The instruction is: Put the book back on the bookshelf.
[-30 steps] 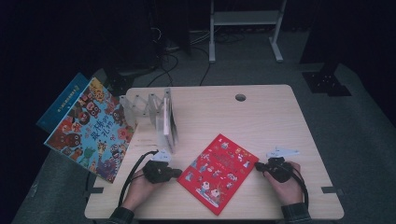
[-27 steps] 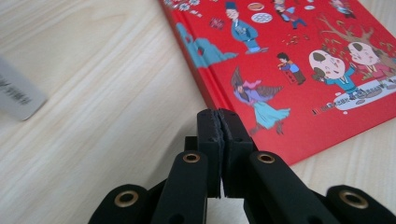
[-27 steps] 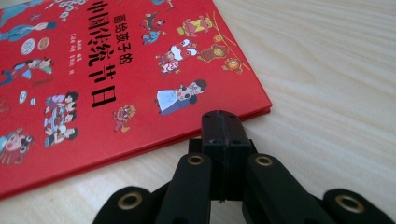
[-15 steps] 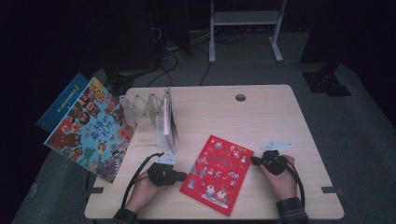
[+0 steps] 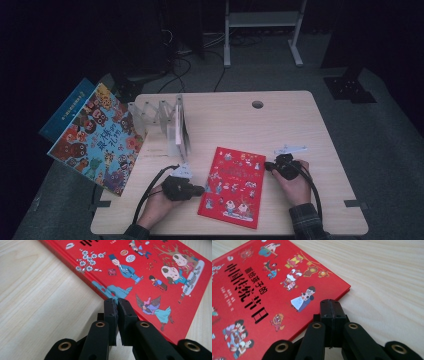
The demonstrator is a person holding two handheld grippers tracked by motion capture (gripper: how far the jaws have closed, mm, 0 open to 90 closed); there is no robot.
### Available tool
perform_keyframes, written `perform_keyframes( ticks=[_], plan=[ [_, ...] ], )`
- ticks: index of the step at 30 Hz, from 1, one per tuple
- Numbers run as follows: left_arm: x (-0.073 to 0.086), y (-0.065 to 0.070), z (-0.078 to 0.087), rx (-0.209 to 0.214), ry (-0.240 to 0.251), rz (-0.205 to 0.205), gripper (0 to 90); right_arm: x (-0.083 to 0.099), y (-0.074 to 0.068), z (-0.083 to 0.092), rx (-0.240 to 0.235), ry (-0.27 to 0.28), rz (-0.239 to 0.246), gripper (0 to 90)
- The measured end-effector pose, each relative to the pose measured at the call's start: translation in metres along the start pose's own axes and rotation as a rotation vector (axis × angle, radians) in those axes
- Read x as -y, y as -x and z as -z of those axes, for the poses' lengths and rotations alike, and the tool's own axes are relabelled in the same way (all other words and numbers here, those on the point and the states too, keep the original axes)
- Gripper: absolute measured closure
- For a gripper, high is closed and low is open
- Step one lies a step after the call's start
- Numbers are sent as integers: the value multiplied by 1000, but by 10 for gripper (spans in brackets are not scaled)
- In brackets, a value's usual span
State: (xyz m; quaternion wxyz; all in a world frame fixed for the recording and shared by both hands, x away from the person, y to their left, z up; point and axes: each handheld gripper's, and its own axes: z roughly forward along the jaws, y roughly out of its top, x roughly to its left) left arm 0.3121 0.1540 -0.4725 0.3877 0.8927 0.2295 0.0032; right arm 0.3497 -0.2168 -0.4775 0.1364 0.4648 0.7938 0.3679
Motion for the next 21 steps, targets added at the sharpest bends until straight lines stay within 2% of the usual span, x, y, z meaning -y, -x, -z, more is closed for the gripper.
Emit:
perform_keyframes(
  ticks=[14,21],
  plan=[
    [-5,6,-3,32,19,-14,846,-22,-3,-18,16,-29,28,894],
    [-6,12,-8,68,17,-23,839,-33,-5,-29,19,-35,37,894]
  ],
)
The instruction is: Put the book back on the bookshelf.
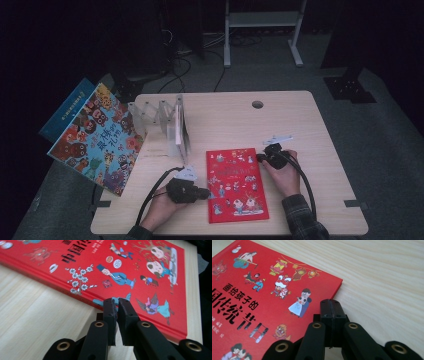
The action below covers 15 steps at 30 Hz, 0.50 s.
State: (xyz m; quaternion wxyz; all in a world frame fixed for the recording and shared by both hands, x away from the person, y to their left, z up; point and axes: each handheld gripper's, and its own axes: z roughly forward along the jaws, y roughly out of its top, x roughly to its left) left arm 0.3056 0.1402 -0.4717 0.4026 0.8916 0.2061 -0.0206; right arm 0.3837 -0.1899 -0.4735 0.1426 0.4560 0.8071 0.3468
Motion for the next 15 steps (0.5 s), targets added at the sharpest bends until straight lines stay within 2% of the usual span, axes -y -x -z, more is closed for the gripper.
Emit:
perform_keyframes(
  ticks=[7,10,15],
  plan=[
    [-3,6,-4,16,-8,-25,825,-8,-3,-7,-6,-5,21,892],
    [-3,7,-3,-1,-20,-41,778,-7,-1,-6,-18,-5,7,856],
    [-3,5,1,-41,2,-42,653,-7,2,4,-52,8,-9,770]
  ],
)
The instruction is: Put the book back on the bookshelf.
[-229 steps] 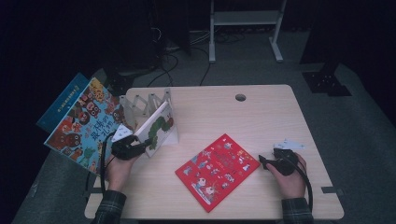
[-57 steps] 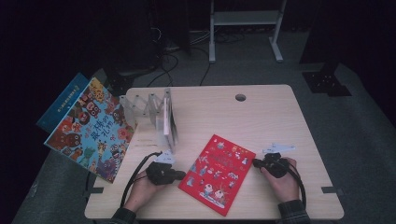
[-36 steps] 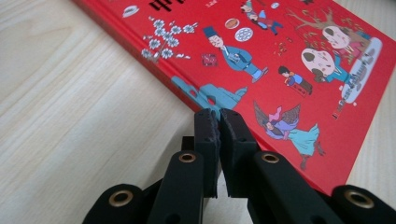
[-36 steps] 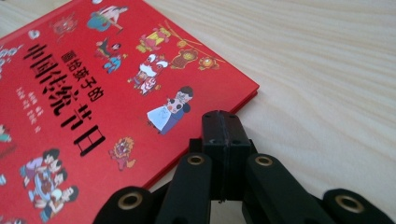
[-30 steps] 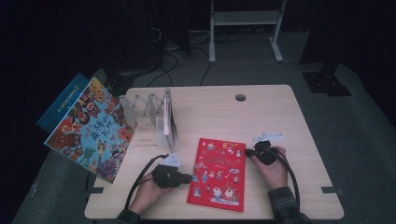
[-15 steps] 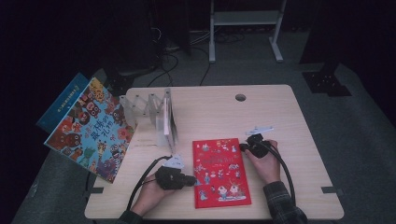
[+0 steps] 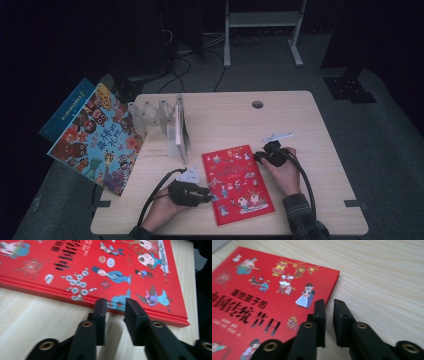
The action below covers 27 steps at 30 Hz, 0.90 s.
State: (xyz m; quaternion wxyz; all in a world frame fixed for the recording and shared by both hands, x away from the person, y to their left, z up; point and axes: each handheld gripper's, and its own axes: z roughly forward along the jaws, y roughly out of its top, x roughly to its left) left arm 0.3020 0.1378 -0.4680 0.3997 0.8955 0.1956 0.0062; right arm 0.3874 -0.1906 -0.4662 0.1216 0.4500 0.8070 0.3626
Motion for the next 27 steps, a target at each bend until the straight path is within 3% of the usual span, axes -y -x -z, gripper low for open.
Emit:
perform_keyframes(
  ticks=[7,11,19,27],
  plan=[
    [4,-4,2,-67,6,-5,392,-2,-3,9,-80,-68,-30,679],
    [5,-4,-3,-112,-21,-33,245,-1,-3,9,-109,-101,-48,650],
    [4,-1,-11,-146,-31,-71,162,-1,-4,5,-150,-134,-58,616],
    [5,2,-15,-142,-16,-76,103,-6,-8,0,-137,-137,-43,608]
  ],
)
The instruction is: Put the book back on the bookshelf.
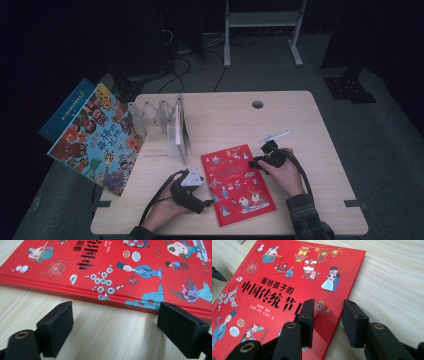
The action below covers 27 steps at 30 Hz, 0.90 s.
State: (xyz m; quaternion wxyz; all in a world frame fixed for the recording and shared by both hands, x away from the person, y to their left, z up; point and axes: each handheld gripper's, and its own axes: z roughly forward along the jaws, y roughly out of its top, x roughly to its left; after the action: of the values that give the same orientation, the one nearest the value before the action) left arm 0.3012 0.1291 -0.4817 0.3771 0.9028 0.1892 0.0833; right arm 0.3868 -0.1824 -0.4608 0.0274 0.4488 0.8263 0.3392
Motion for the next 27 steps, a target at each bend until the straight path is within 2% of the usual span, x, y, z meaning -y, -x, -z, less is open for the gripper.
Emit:
perform_keyframes(
  ticks=[4,8,18,24,27],
  plan=[
    [1,2,-2,-3,14,2,68,-7,-4,-5,11,-10,21,599],
    [0,2,-4,-7,-4,-2,13,-13,-6,-11,6,-8,41,596],
    [0,2,-5,-7,-11,-9,0,-16,-9,-12,3,-28,57,593],
    [0,2,-4,-9,-11,-5,0,-13,-11,-2,10,-90,64,589],
    [0,2,-4,-9,-11,-5,0,-13,-10,4,8,-122,44,605]
  ],
)
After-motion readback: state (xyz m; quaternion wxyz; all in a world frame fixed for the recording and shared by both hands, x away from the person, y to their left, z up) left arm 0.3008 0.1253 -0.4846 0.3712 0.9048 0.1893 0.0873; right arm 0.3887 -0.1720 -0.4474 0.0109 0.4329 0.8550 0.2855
